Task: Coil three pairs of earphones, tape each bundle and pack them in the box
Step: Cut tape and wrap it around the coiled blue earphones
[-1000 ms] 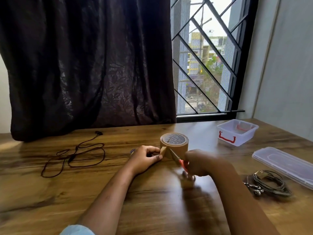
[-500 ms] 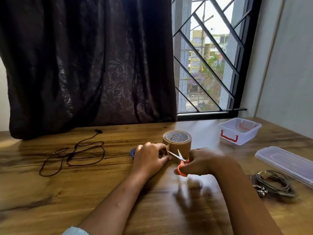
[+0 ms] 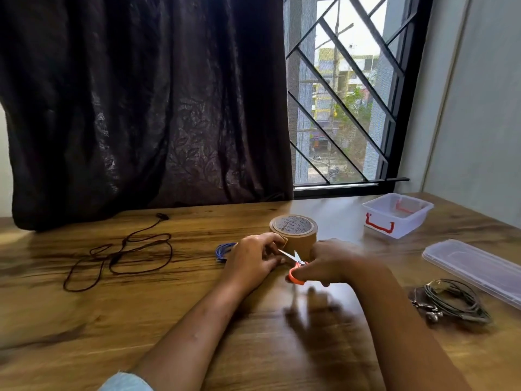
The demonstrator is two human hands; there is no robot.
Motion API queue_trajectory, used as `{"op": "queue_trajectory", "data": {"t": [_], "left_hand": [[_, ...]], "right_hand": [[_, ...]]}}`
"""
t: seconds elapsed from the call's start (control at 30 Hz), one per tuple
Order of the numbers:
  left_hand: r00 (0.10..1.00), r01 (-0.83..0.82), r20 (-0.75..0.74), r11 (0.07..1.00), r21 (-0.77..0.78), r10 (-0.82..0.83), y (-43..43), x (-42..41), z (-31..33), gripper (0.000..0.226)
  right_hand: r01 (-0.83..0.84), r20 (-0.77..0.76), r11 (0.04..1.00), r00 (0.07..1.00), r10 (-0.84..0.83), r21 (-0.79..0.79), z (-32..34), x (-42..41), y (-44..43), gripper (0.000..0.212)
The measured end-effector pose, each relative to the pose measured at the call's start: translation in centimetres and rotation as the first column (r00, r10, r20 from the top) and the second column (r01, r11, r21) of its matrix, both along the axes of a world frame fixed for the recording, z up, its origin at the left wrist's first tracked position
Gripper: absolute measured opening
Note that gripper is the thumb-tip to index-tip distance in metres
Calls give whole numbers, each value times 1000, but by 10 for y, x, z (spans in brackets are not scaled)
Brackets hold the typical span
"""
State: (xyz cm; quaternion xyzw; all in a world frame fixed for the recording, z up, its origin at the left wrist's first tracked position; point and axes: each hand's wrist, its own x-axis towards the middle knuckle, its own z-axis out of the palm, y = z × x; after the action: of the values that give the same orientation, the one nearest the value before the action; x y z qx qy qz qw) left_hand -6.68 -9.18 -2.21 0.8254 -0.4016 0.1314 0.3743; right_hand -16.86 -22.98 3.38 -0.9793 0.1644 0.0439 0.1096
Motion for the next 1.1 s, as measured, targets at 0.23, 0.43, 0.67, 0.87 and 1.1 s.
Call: {"op": "queue_trajectory", "data": {"t": [0.23, 0.43, 0.67, 0.87, 1.1], "left_hand": [[1000, 3, -5, 1000, 12, -3, 0, 0, 0, 31], [1000, -13, -21, 1000, -11, 13, 0, 1, -2, 33], [993, -25, -115, 998, -62, 18, 0, 5, -5, 35], [991, -13, -131, 998, -63, 4, -1, 6, -6, 35], [990, -15, -141, 998, -53, 8, -1, 5, -4, 38]], "right_hand": [[-46, -32, 979, 998, 54, 200, -8, 10, -4, 55], [-104, 25, 915, 994, 103, 390, -1, 7, 1, 26], [-142, 29, 924, 990, 141, 356, -2, 6, -6, 16], [-122, 21, 924, 992, 123, 362, -1, 5, -10, 28], [-125, 31, 914, 992, 123, 387, 2, 4, -6, 24]]}}
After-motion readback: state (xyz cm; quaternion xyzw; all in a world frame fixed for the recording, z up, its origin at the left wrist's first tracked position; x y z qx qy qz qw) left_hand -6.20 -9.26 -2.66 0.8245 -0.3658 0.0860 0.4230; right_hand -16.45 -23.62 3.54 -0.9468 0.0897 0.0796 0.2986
